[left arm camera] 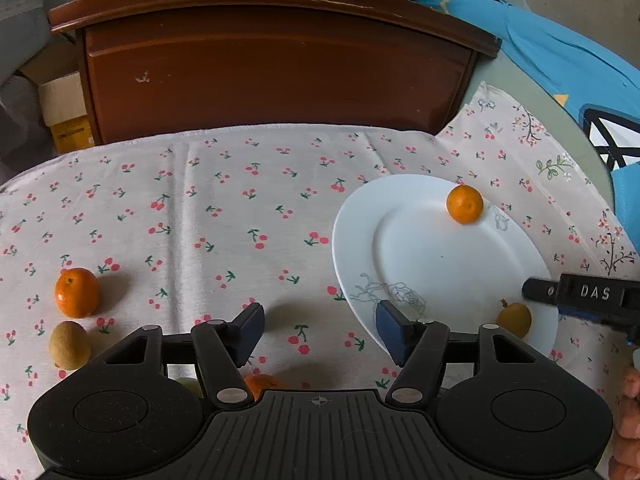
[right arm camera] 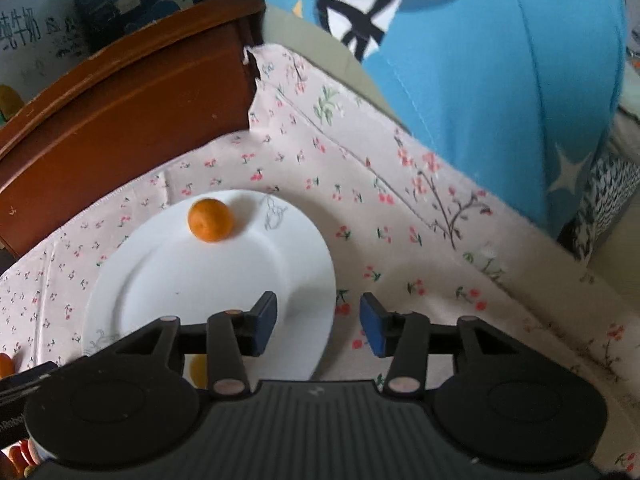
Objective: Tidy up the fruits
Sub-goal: 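Withdraw both grippers from the plate back toward the fruit cluster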
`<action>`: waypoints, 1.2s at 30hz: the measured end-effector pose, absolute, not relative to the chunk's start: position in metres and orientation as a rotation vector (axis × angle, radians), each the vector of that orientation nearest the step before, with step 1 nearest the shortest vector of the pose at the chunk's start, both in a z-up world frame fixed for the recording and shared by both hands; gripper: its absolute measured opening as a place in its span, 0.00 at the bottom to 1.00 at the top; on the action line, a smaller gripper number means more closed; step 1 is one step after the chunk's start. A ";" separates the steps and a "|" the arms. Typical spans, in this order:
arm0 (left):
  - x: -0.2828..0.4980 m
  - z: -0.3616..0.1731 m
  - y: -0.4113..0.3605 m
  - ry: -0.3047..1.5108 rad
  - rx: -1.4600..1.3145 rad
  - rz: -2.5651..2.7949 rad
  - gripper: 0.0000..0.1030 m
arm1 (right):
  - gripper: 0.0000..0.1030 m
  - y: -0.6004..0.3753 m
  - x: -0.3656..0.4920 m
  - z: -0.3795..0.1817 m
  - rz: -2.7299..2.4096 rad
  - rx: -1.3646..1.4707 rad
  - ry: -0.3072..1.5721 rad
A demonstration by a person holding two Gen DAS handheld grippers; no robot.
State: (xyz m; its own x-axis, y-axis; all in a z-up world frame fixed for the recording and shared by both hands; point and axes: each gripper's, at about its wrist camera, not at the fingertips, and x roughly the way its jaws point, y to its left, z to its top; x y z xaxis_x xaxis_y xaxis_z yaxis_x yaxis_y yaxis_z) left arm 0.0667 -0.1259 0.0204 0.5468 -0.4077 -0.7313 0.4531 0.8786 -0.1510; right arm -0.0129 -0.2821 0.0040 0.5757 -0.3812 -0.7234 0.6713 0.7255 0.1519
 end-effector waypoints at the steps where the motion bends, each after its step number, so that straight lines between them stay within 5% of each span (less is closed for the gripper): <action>1: 0.067 0.021 -0.126 0.850 0.059 -0.506 0.61 | 0.48 -0.282 -0.013 0.003 -0.633 0.449 0.722; 23: 0.067 0.028 -0.100 0.862 0.058 -0.437 0.59 | 0.53 -0.252 0.001 0.004 -0.434 0.355 0.761; 36: 0.049 0.072 -0.034 0.868 0.027 -0.422 0.70 | 0.52 -0.221 -0.007 0.031 -0.373 0.349 0.747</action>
State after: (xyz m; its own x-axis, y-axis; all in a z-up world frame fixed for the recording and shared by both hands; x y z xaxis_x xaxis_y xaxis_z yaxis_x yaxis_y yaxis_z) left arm 0.0488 -0.0336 0.0718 0.5691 -0.3484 -0.7448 0.3703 0.9173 -0.1461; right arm -0.0073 -0.2214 0.0307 0.6744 -0.2021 -0.7102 0.4453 0.8785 0.1729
